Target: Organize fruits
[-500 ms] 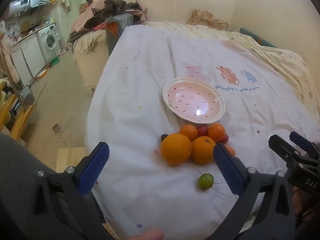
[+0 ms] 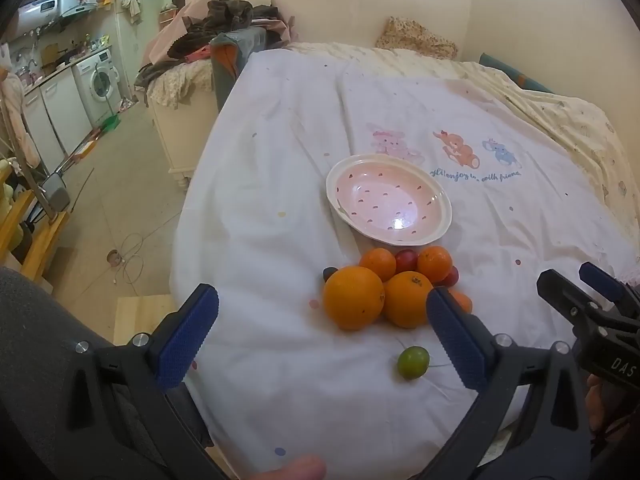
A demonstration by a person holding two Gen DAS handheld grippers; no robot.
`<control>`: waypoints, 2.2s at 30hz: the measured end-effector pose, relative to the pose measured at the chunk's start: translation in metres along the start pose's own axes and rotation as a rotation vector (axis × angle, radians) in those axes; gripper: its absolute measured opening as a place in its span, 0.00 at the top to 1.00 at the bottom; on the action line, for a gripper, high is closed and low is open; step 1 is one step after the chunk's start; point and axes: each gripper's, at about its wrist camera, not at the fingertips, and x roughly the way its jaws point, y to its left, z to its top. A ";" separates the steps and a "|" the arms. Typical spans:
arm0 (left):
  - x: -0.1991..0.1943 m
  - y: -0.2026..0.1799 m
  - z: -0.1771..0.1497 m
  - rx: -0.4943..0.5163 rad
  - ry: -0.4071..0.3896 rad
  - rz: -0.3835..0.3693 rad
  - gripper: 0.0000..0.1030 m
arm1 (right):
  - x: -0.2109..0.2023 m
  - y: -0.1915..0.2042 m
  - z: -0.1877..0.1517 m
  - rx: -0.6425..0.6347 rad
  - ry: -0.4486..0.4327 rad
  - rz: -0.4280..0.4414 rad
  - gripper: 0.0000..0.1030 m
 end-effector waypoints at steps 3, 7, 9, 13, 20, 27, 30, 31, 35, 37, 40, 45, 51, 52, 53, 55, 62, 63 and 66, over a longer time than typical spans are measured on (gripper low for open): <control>0.001 -0.002 -0.001 0.002 -0.002 0.002 0.01 | 0.003 -0.002 -0.001 0.003 0.003 0.000 0.00; 0.001 -0.002 -0.003 0.007 -0.005 0.002 0.01 | 0.005 -0.002 -0.001 0.003 0.003 0.000 0.00; 0.001 -0.006 -0.003 0.012 -0.002 0.008 0.01 | 0.002 -0.003 -0.002 0.003 0.004 0.001 0.00; 0.001 -0.006 -0.004 0.011 -0.002 0.007 0.01 | 0.005 0.000 -0.002 0.002 0.005 0.000 0.00; 0.002 -0.006 -0.004 0.013 -0.002 0.006 0.01 | 0.004 0.000 -0.002 0.001 0.006 0.003 0.00; 0.001 -0.006 -0.003 0.012 -0.001 0.007 0.01 | 0.005 0.000 -0.003 0.000 0.007 0.003 0.00; 0.001 -0.006 -0.003 0.012 -0.002 0.007 0.01 | 0.005 0.001 -0.003 0.000 0.008 0.003 0.00; 0.002 -0.006 -0.004 0.013 -0.002 0.006 0.01 | 0.005 0.001 -0.003 0.000 0.008 0.003 0.00; 0.002 -0.006 -0.003 0.011 -0.002 0.007 0.01 | 0.005 0.001 -0.004 0.000 0.007 0.002 0.00; 0.001 -0.006 -0.003 0.012 -0.002 0.007 0.01 | 0.005 0.001 -0.003 0.000 0.006 0.002 0.00; 0.001 -0.006 -0.003 0.012 -0.002 0.007 0.01 | 0.004 0.002 -0.002 -0.002 0.007 0.003 0.00; 0.002 -0.006 -0.003 0.011 -0.001 0.008 0.01 | 0.004 0.002 -0.002 -0.004 0.007 0.004 0.00; 0.002 -0.006 -0.004 0.012 -0.002 0.008 0.01 | 0.004 0.003 -0.002 -0.001 0.008 0.004 0.00; 0.002 -0.006 -0.004 0.011 -0.001 0.007 0.01 | 0.004 0.003 -0.002 -0.002 0.007 0.004 0.00; 0.002 -0.006 -0.004 0.011 -0.001 0.007 0.01 | 0.004 0.003 -0.002 -0.003 0.007 0.003 0.00; 0.002 -0.006 -0.004 0.012 -0.002 0.008 0.01 | 0.004 0.003 -0.002 -0.004 0.007 0.004 0.00; 0.002 -0.006 -0.004 0.002 0.012 0.002 0.01 | 0.004 0.002 -0.002 -0.003 0.007 0.004 0.00; 0.002 -0.006 -0.004 0.002 0.012 0.002 0.01 | 0.004 0.003 -0.002 -0.003 0.007 0.004 0.00; 0.002 -0.006 -0.004 0.001 0.012 0.002 0.01 | 0.004 0.003 -0.002 -0.002 0.007 0.004 0.00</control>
